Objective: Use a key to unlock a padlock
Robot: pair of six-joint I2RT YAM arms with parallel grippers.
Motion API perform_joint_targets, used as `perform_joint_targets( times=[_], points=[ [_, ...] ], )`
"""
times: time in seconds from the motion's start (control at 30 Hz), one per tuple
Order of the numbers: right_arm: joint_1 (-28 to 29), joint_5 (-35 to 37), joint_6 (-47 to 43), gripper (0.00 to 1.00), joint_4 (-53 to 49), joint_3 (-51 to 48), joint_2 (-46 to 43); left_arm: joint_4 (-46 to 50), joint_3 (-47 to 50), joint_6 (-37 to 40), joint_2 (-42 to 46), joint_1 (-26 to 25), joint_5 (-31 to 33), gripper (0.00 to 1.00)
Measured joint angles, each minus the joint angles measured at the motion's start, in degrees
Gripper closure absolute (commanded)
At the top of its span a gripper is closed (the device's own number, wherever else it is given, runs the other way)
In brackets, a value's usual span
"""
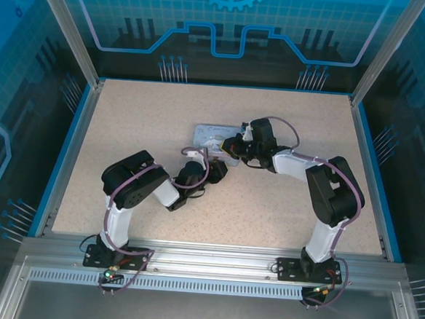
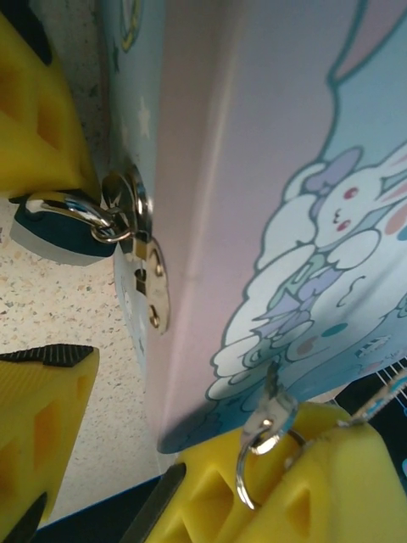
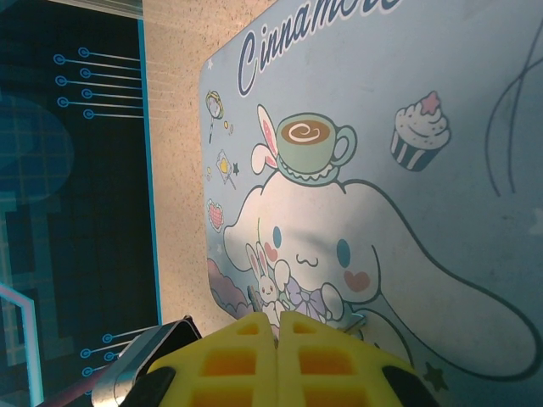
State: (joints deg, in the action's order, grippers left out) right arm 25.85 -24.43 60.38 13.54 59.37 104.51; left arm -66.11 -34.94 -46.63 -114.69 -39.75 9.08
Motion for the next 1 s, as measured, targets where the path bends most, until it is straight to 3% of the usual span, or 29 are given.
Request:
perform_joint_targets(
  times=[0.47,1.0],
  points=[
    [0.0,0.0,0.0,1.0,0.0,0.0,0.0,1.64,-0.2,-0.07,0.44,-2.16,4.52,0.55],
    [0.0,0.0,0.0,1.0,0.0,0.0,0.0,5.01,-1.38,-1.49,0.44,-2.34,6.8,0.71]
  ],
)
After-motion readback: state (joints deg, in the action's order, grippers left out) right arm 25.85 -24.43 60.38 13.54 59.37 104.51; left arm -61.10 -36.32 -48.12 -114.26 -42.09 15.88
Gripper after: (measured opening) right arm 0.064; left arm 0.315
